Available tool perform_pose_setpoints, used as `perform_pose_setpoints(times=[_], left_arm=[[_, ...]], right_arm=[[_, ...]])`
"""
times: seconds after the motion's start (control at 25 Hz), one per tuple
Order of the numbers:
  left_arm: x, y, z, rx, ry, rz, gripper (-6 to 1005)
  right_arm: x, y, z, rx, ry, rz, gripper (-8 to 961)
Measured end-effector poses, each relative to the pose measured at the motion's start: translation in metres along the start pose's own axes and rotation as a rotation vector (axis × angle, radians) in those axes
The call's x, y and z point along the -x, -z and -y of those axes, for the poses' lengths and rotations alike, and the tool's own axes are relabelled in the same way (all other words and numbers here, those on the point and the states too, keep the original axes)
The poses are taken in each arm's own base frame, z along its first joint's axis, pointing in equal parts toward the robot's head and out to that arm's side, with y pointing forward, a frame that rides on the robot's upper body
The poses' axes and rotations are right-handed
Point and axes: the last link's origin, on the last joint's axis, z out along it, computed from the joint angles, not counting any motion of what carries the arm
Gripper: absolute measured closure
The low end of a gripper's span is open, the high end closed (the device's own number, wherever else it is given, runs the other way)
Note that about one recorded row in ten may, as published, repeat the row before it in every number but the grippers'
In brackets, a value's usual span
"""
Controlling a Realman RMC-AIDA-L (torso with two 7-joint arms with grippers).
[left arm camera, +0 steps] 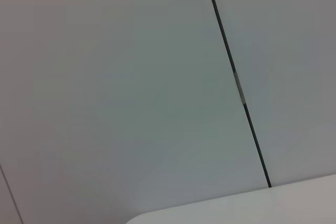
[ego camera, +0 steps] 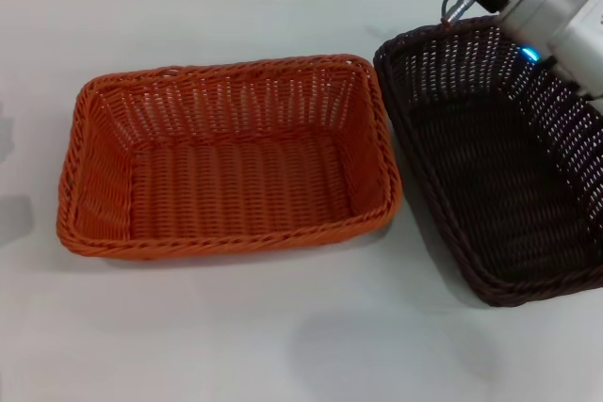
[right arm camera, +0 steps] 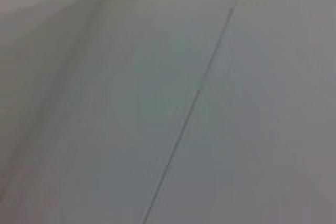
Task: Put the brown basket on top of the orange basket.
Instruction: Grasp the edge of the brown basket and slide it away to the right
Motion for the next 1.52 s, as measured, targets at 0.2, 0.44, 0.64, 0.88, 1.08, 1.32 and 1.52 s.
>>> perform_pose_setpoints(times=[0.2, 0.44, 0.64, 0.88, 1.08, 1.32, 1.52], left_arm=[[0.001, 0.0, 0.0, 0.0, -0.001, 0.005, 333], [0.001, 0.0, 0.001, -0.004, 0.005, 0.006, 333], [0.001, 0.0, 0.002, -0.006, 0.005, 0.004, 333], [0.0, -0.001, 0.002, -0.007, -0.003, 0.003, 333], [0.0, -0.001, 0.003, -0.009, -0.004, 0.003, 333], [0.002, -0.001, 0.007, -0.027, 0.0, 0.01, 333], [0.002, -0.001, 0.008, -0.032, 0.001, 0.013, 333]], right_arm=[[0.004, 0.004, -0.001, -0.006, -0.001, 0.032, 143], [0.006, 0.003, -0.002, 0.014, 0.012, 0.041, 145], [0.006, 0.001, 0.003, -0.023, -0.001, 0.035, 147], [0.002, -0.005, 0.015, -0.096, -0.259, -0.002, 149], [0.013, -0.04, 0.023, -0.057, -0.38, -0.136, 151], [0.037, -0.092, 0.03, -0.035, -0.37, -0.364, 153], [0.066, -0.126, 0.034, 0.061, -0.395, -0.459, 154]])
